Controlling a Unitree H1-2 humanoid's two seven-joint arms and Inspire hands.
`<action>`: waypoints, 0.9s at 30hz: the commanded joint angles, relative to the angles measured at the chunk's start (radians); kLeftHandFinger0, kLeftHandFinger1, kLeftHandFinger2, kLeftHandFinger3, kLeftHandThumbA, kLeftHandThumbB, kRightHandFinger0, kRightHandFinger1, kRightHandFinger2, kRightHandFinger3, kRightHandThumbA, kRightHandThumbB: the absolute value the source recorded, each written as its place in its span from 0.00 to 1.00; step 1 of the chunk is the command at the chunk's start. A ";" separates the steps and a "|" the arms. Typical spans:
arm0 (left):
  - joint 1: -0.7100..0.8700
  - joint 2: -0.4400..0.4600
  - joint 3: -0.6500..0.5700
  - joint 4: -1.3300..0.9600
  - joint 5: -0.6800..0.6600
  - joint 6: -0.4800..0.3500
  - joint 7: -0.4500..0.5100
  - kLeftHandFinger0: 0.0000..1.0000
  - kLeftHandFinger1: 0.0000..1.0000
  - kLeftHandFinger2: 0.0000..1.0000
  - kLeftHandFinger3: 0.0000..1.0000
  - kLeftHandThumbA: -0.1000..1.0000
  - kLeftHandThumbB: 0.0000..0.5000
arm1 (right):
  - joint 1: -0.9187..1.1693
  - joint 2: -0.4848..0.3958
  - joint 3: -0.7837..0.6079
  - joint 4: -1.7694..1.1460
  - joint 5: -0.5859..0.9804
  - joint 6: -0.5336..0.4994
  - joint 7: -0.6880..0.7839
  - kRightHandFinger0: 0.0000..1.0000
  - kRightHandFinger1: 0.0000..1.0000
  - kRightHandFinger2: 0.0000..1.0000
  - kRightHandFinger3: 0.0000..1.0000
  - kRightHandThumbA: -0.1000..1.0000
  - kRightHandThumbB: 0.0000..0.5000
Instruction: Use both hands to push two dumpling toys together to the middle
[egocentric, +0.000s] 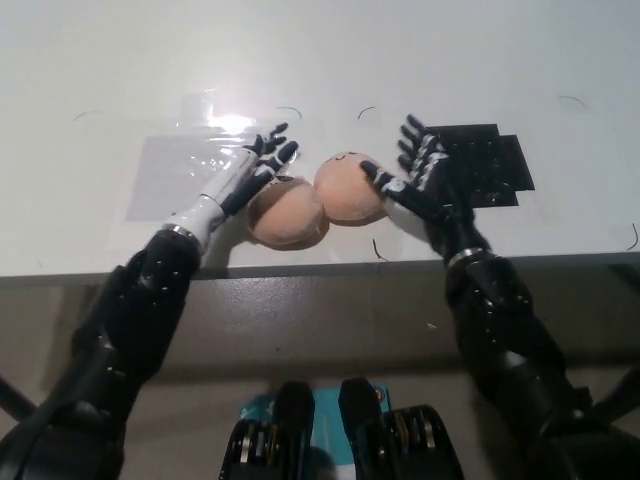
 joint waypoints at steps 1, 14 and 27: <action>-0.017 0.051 0.020 -0.078 -0.021 -0.020 -0.010 1.00 1.00 1.00 1.00 1.00 0.63 | 0.010 -0.020 0.011 -0.125 -0.010 0.049 -0.021 1.00 1.00 1.00 1.00 1.00 0.35; 0.149 0.124 0.116 -0.423 -0.139 0.072 -0.092 1.00 1.00 1.00 1.00 1.00 0.73 | 0.197 -0.021 0.049 -0.437 0.012 0.128 0.031 1.00 1.00 1.00 1.00 1.00 0.33; 0.578 0.155 0.139 -1.013 -0.249 0.144 -0.161 1.00 1.00 1.00 1.00 1.00 0.67 | 0.572 -0.053 0.144 -1.081 -0.008 0.257 0.054 1.00 1.00 1.00 1.00 1.00 0.61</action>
